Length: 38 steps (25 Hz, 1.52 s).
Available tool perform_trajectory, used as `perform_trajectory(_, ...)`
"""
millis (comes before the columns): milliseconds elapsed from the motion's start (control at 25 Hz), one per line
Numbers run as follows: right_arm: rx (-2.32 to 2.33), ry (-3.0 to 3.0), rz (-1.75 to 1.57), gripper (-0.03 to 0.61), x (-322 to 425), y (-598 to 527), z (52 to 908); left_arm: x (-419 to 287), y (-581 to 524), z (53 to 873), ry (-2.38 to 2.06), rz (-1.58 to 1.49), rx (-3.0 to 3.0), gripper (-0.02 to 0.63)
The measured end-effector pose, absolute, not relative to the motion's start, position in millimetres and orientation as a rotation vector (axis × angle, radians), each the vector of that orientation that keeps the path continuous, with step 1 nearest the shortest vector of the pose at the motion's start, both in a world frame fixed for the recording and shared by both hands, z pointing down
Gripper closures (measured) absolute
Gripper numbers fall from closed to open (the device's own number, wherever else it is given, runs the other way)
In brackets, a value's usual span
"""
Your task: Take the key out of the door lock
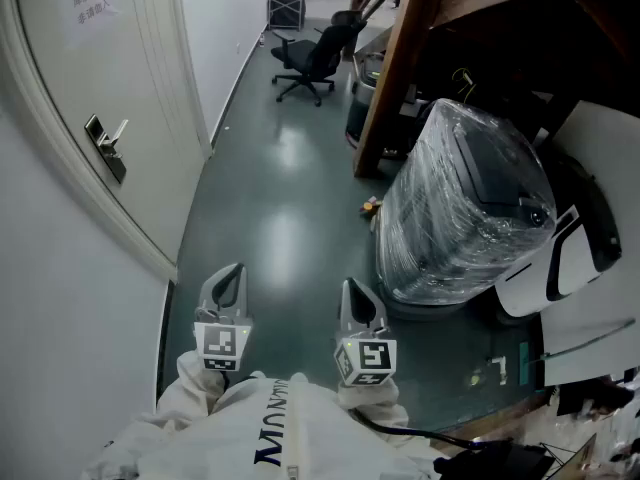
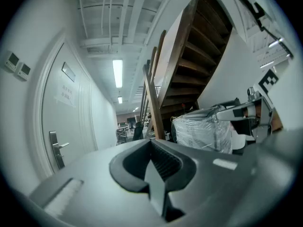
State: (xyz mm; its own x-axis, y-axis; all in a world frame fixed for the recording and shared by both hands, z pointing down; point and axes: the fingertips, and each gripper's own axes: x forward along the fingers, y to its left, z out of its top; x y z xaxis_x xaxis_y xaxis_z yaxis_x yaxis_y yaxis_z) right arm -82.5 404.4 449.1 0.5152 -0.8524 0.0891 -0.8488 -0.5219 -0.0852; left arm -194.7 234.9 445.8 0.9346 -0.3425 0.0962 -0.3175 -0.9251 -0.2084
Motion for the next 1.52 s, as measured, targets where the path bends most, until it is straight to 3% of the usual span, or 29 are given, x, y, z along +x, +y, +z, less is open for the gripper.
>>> perform_trajectory(1520, -2.647, 1.476, -0.288, 0.578, -20.2, 412.3, 476.6, -142.2, 238.6, 470.0, 0.484, -0.253, -2.894, 0.614)
